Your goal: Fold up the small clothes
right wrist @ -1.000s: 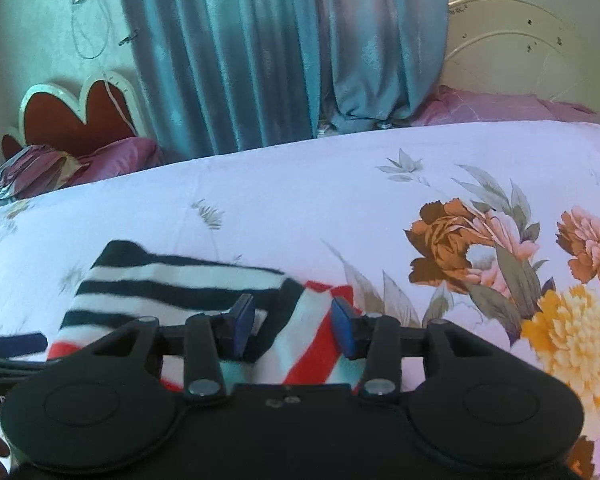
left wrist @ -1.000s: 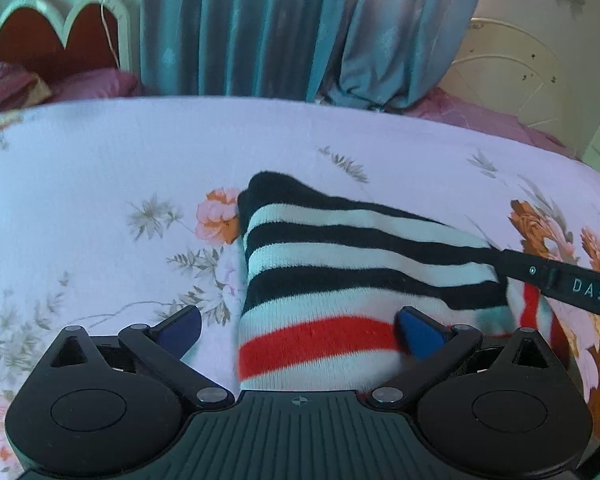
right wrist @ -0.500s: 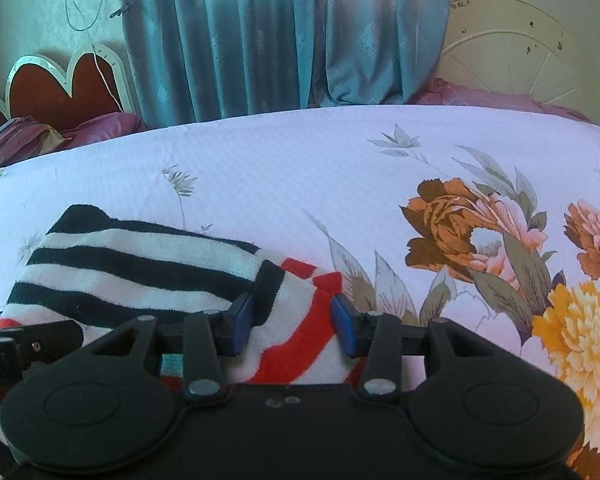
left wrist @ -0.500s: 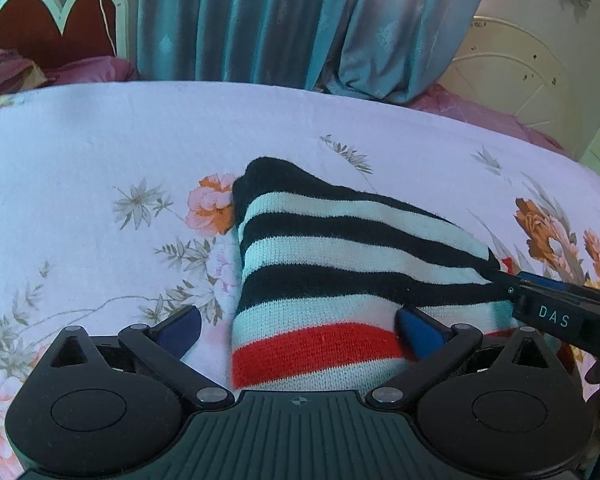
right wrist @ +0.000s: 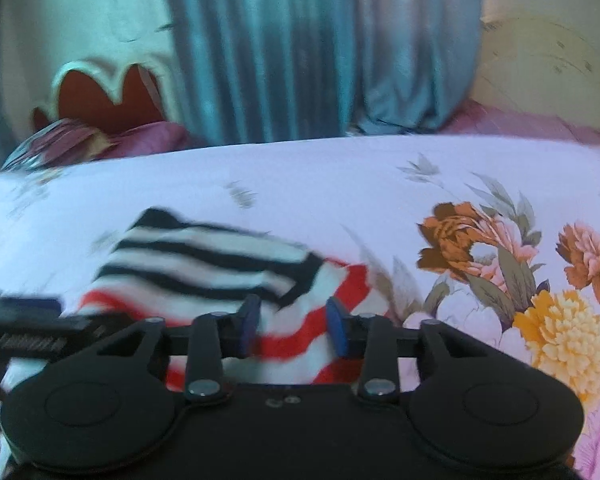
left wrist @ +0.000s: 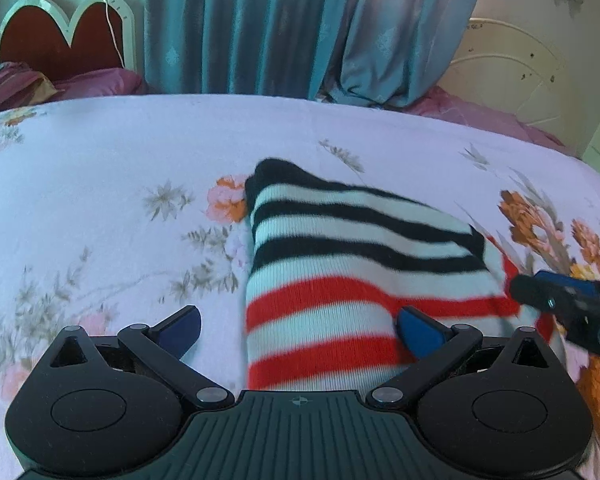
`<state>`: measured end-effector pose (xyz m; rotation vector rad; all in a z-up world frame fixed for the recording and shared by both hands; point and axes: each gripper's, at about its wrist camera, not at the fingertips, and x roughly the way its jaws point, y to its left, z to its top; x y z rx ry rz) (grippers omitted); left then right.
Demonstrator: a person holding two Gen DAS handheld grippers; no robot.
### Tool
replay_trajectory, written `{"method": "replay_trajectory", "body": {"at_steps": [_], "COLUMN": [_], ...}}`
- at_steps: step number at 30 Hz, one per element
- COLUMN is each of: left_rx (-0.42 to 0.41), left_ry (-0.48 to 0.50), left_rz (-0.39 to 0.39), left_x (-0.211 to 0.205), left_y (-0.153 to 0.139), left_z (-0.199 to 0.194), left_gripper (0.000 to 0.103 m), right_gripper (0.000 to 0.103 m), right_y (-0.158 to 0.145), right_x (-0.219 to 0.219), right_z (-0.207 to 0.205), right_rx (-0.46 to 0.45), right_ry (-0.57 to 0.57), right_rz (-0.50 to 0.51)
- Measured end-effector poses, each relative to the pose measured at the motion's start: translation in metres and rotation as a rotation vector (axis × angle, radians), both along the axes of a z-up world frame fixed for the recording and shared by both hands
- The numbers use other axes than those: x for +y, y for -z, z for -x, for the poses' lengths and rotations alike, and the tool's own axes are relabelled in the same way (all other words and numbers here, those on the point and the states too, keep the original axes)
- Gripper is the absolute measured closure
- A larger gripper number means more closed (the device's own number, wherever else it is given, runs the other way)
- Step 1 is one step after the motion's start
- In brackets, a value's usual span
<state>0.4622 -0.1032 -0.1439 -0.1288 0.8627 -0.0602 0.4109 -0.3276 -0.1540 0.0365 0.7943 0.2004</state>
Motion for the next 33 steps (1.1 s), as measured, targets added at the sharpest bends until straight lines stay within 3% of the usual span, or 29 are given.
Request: {"method": "replay_trajectory", "body": {"at_steps": [5, 9, 14, 18, 25, 28, 33], "left_rx": [0.013, 0.023, 0.036, 0.049, 0.061, 0.072, 0.060], "left_ry": [-0.005, -0.014, -0.014, -0.026, -0.014, -0.017, 0.001], "left_rz": [0.039, 0.082, 0.124, 0.165, 0.135, 0.125, 0.089], "left_x": [0.008, 0.015, 0.018, 0.021, 0.019, 0.017, 0.011], "left_y": [0.002, 0.002, 0.010, 0.023, 0.011, 0.007, 0.000], "left_z": [0.023, 0.043, 0.066, 0.068, 0.064, 0.060, 0.052], "left_gripper": [0.000, 0.000, 0.000, 0.000, 0.000, 0.000, 0.000], "right_gripper": [0.072, 0.073, 0.073, 0.072, 0.058, 0.039, 0.035], "right_y": [-0.004, 0.008, 0.004, 0.021, 0.009, 0.005, 0.007], "right_x": [0.001, -0.005, -0.016, -0.019, -0.027, -0.029, -0.031], "right_z": [0.038, 0.056, 0.076, 0.079, 0.077, 0.075, 0.062], "right_rx": [0.005, 0.037, 0.035, 0.062, 0.090, 0.094, 0.114], "right_ry": [-0.056, -0.064, -0.034, -0.025, -0.009, -0.003, 0.002], "right_rz": [-0.001, 0.059, 0.031, 0.045, -0.010, -0.042, -0.089]}}
